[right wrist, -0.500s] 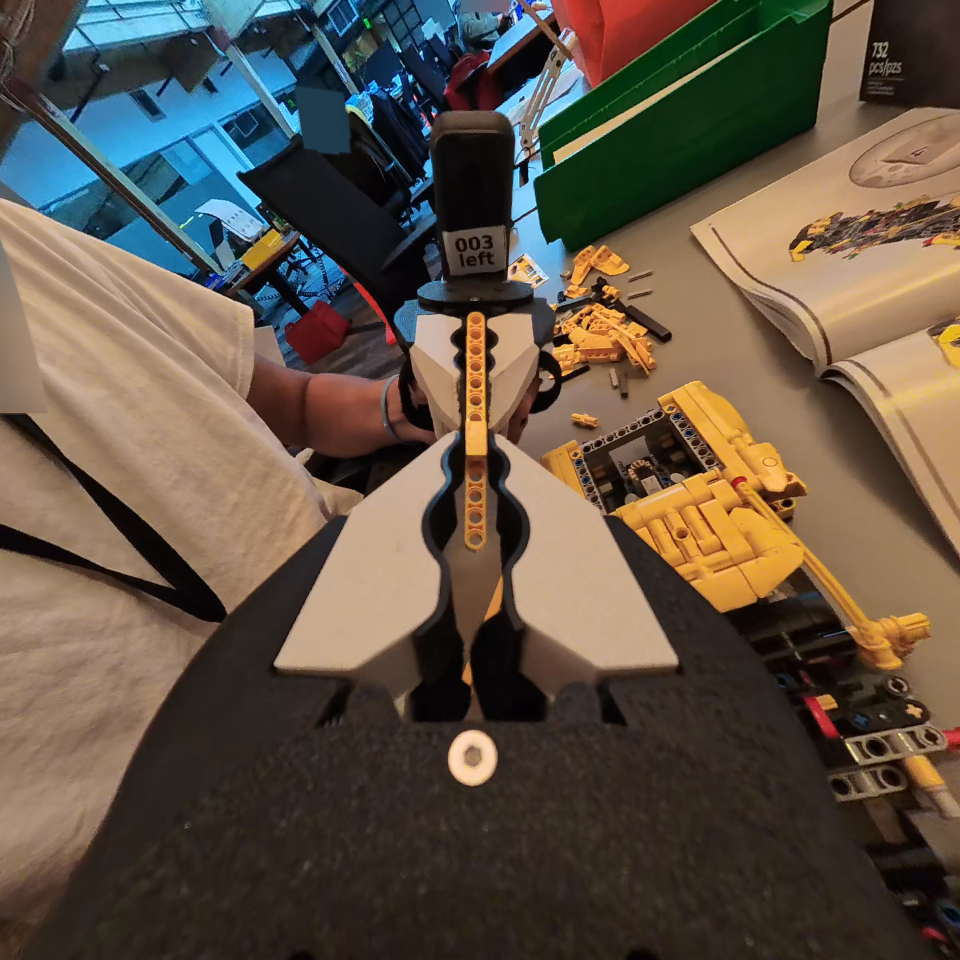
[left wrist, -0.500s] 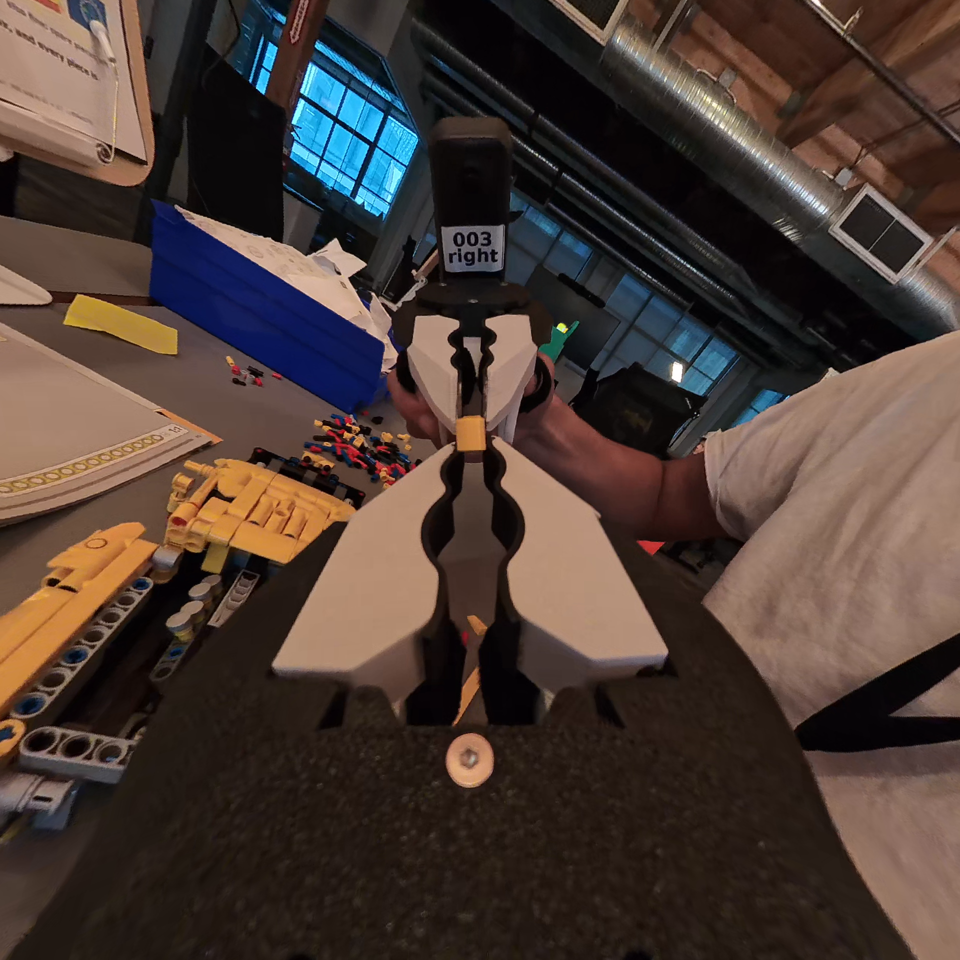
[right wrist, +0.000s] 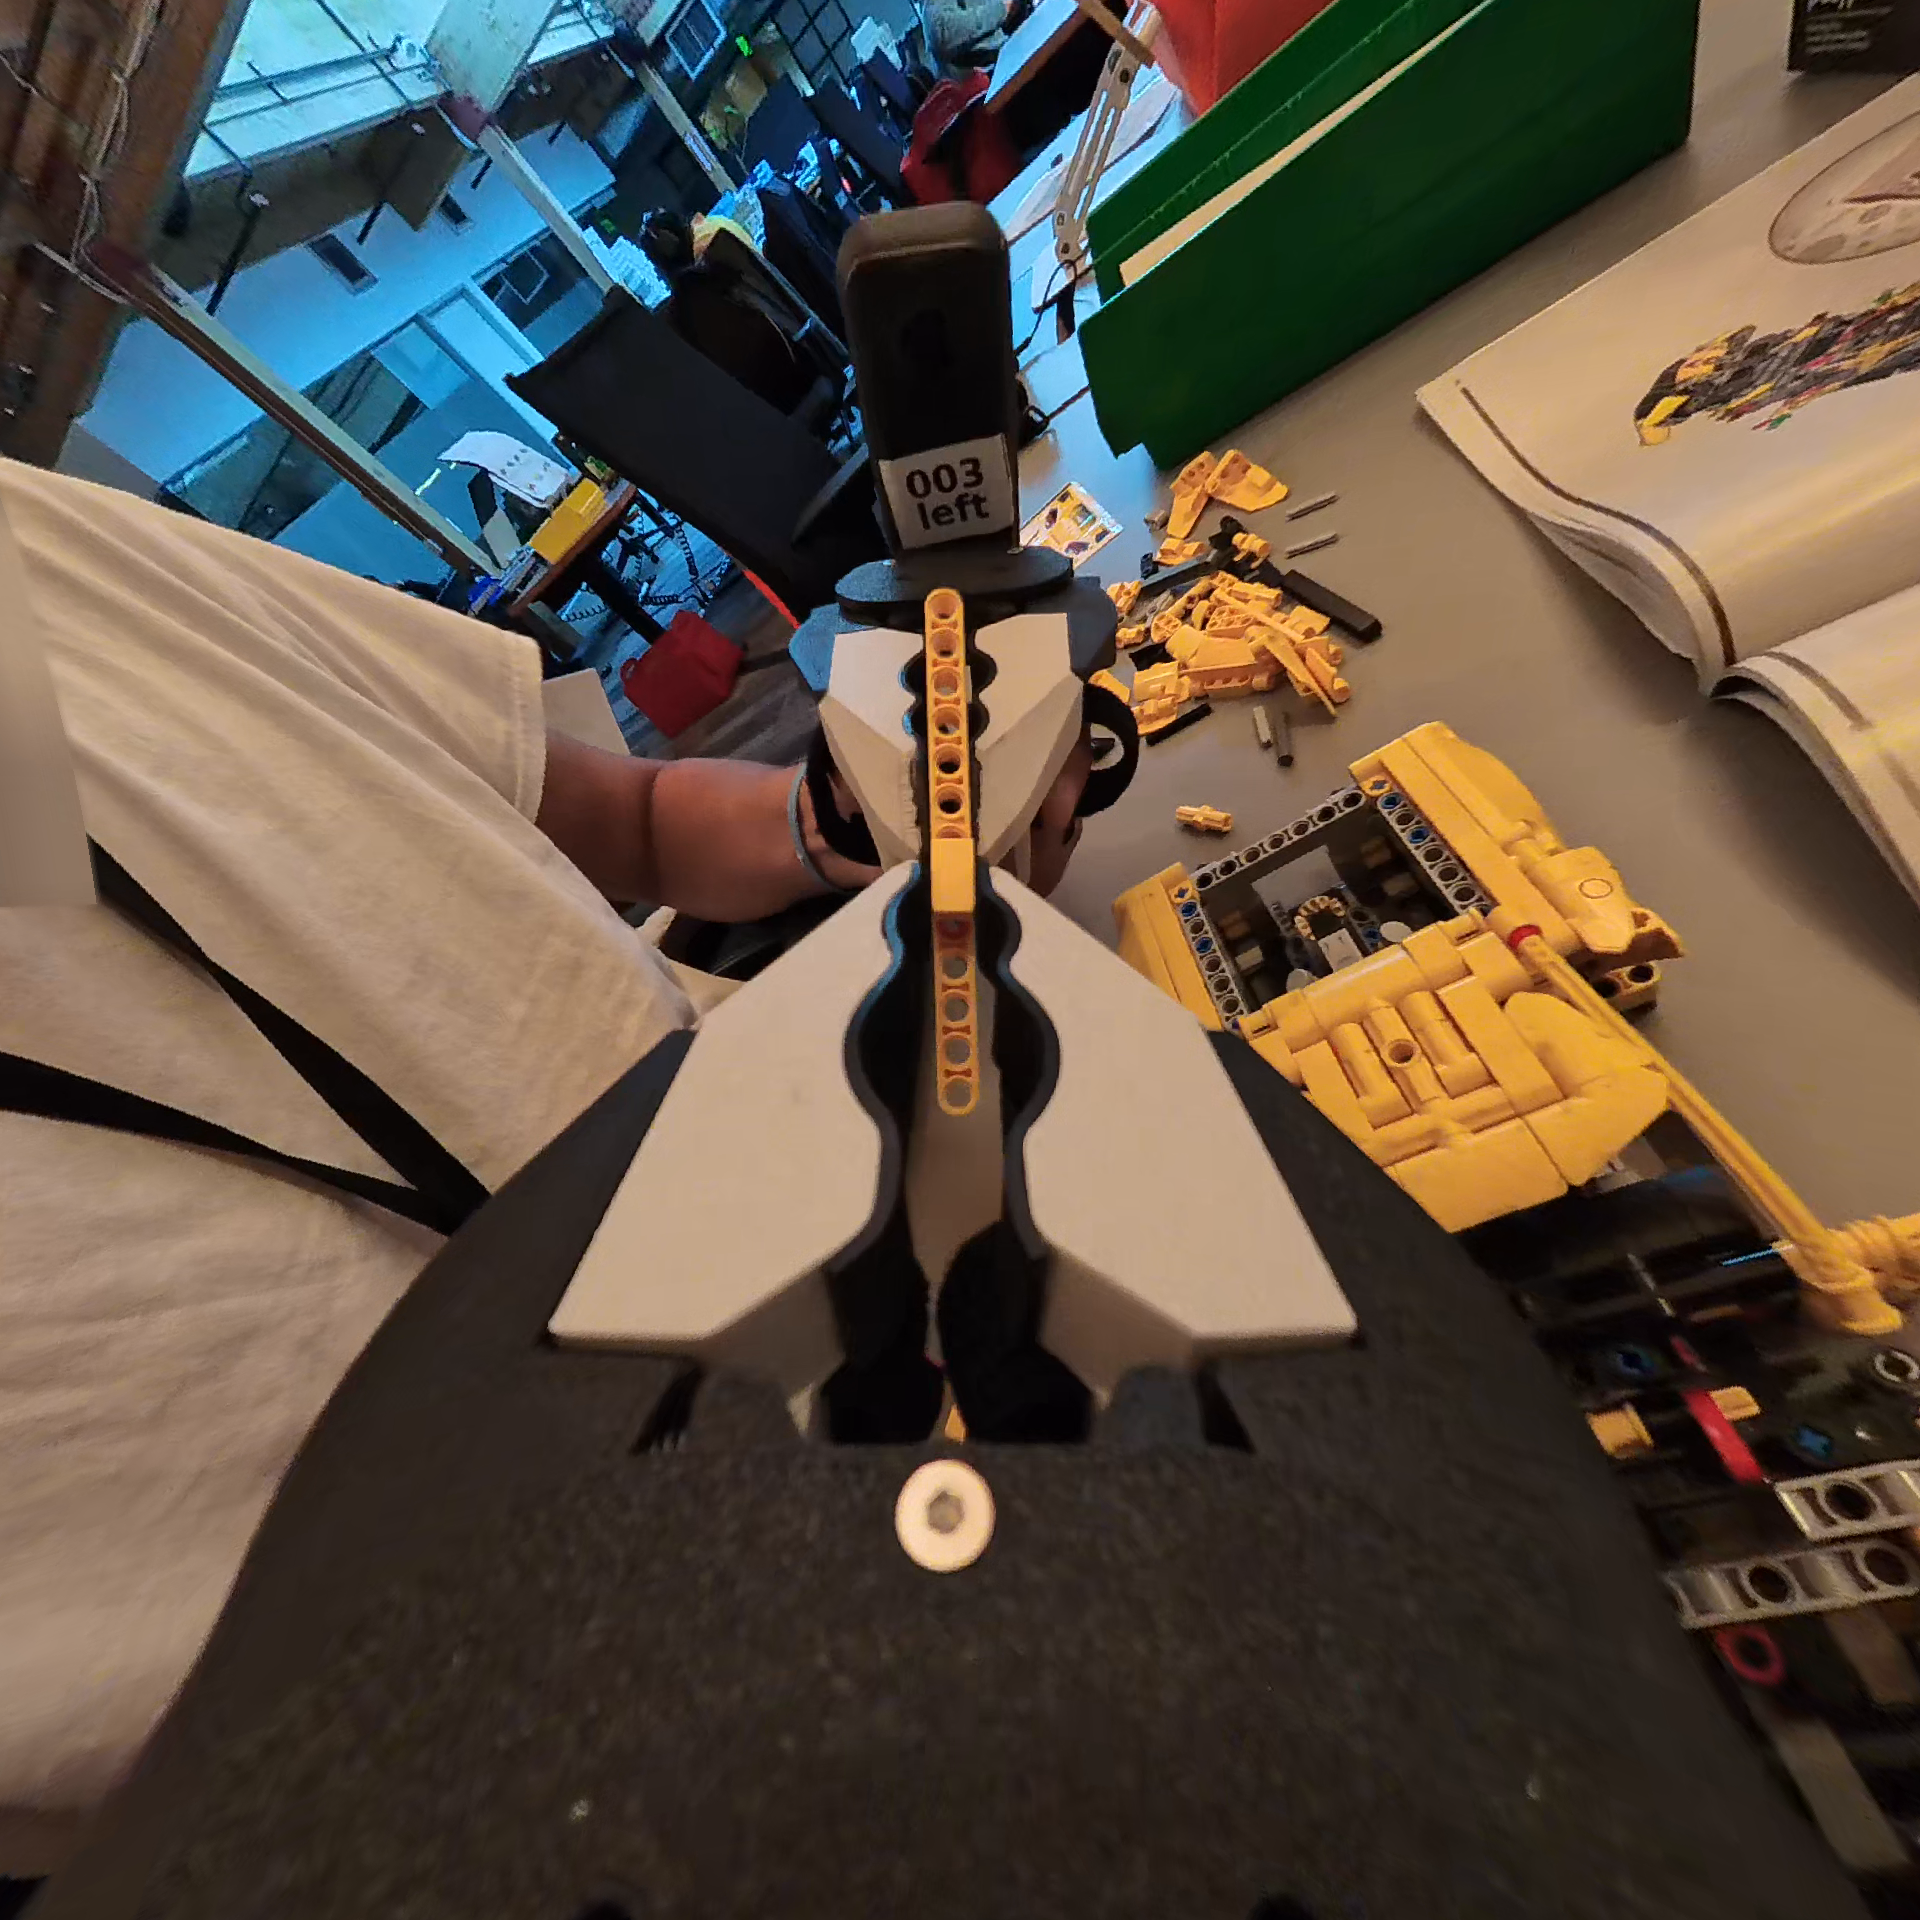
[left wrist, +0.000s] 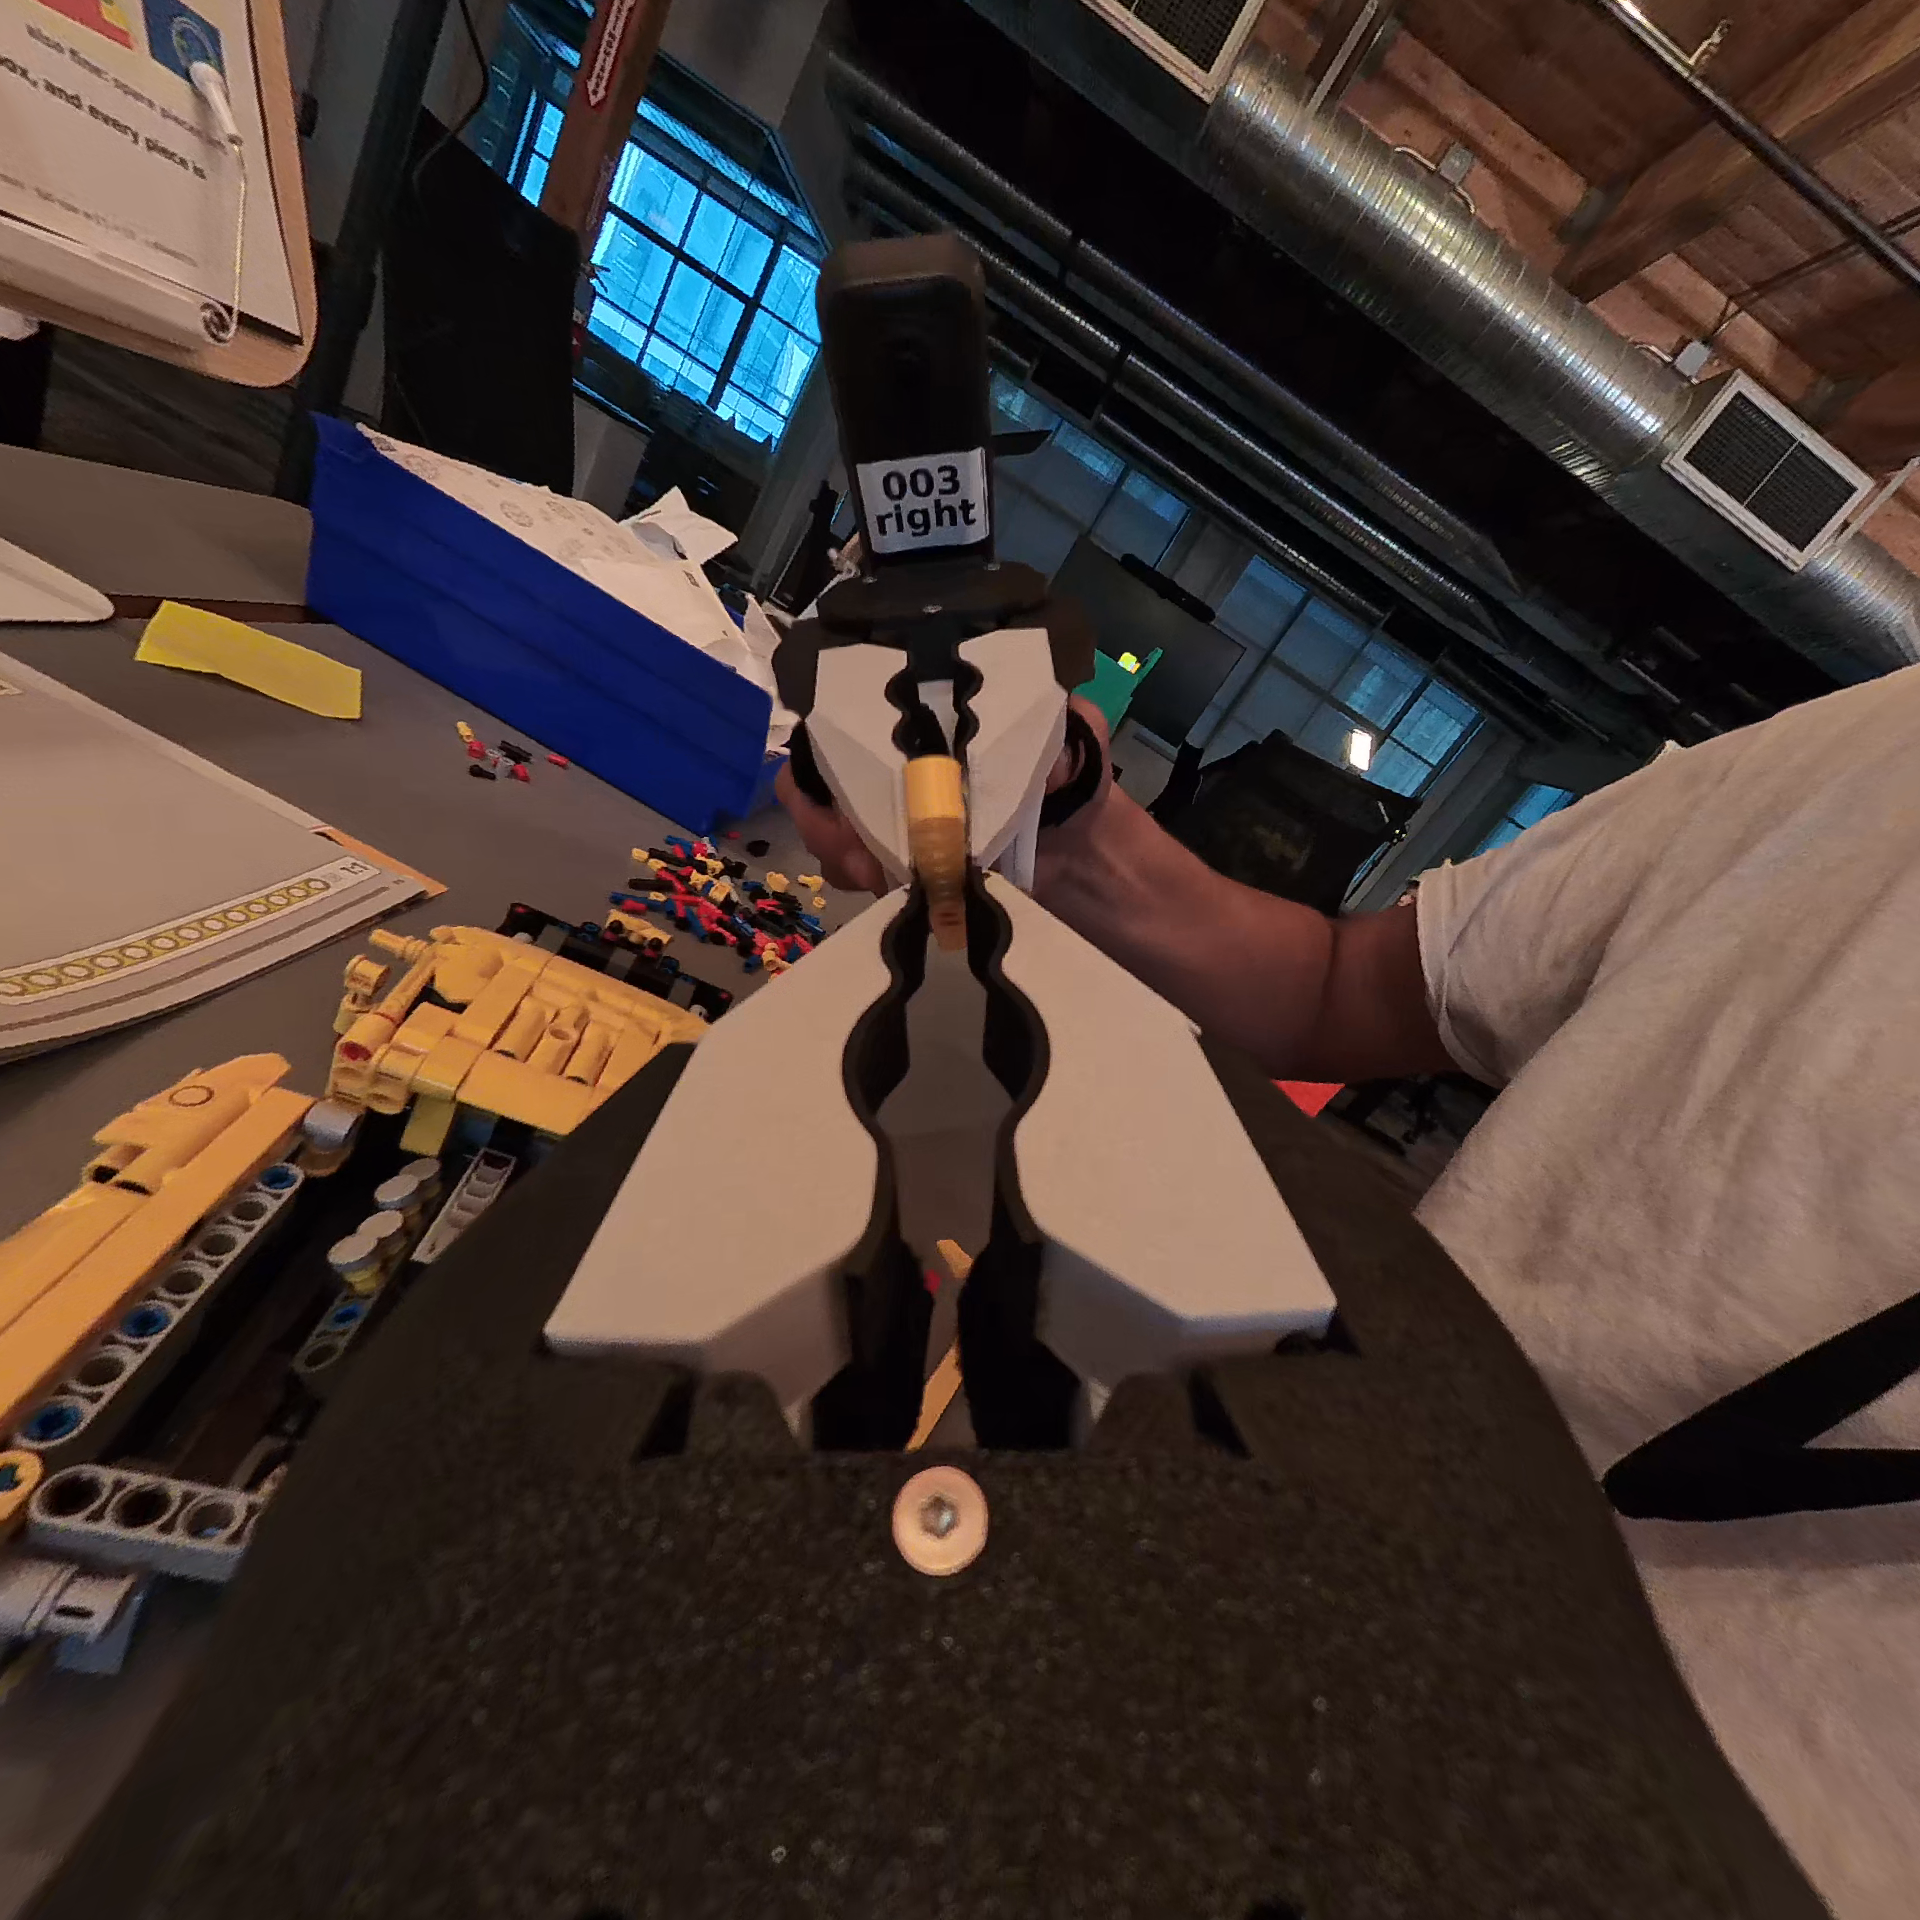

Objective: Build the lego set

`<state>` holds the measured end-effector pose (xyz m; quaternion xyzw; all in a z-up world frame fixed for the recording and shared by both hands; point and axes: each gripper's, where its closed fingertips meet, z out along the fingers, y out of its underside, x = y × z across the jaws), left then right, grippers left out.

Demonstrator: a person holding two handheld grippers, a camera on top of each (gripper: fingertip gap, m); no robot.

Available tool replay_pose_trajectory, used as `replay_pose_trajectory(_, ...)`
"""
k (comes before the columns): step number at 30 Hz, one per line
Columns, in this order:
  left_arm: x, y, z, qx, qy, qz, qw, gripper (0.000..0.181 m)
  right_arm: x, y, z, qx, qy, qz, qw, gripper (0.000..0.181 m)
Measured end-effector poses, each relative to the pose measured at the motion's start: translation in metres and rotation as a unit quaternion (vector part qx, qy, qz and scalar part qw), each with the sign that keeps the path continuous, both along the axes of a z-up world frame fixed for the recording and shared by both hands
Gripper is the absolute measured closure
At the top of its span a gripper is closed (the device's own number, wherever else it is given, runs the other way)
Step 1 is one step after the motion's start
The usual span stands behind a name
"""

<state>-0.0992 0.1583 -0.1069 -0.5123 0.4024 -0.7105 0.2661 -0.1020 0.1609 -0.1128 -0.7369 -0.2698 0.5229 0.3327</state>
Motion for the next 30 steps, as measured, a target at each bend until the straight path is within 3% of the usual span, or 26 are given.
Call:
replay_pose_trajectory(14,-0.002,-0.002,0.004,0.002,-0.01,-0.004,1.0,0.175,-0.001,-0.001,0.005,0.0,0.008,0.001,1.0,0.176)
replay_pose_trajectory(19,-0.004,0.002,0.006,-0.045,-0.023,-0.02,0.999,0.175,0.0,-0.002,0.008,-0.022,0.039,0.006,0.999,0.172)
replay_pose_trajectory(23,-0.005,0.008,0.006,-0.093,-0.031,-0.033,0.995,0.175,0.001,0.005,0.008,-0.039,0.062,-0.017,0.997,0.175)
replay_pose_trajectory(30,-0.005,0.012,0.004,-0.081,-0.024,-0.019,0.996,0.174,-0.001,0.012,0.007,-0.055,0.095,-0.047,0.993,0.176)
